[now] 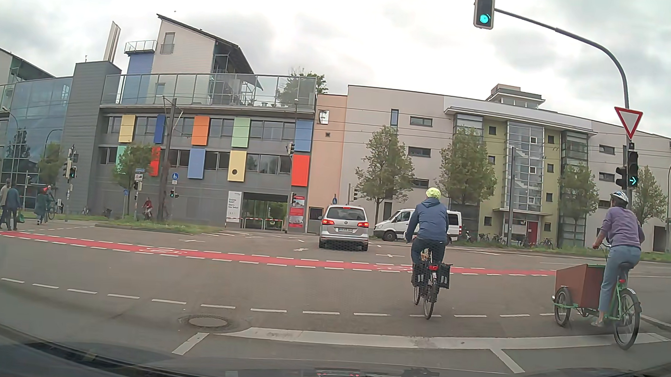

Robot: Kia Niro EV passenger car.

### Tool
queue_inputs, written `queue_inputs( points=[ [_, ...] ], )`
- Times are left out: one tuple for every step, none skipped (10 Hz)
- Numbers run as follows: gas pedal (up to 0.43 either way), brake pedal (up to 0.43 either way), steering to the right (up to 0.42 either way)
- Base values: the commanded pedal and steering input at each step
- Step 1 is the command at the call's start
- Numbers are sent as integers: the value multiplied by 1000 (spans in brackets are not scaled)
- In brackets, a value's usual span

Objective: Follow the waypoints while adhering to traffic rules and regulations

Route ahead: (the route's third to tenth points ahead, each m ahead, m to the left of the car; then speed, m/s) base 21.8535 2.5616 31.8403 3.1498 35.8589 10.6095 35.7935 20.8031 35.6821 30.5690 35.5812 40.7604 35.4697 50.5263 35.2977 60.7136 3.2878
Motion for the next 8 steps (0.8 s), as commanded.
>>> queue_inputs(
  points=[
    [98, 0, -1],
    [98, 0, -1],
    [98, 0, -1],
    [98, 0, 0],
    [98, 0, 0],
    [98, 0, 0],
    [98, 0, 0],
    [87, 0, 0]
  ],
)
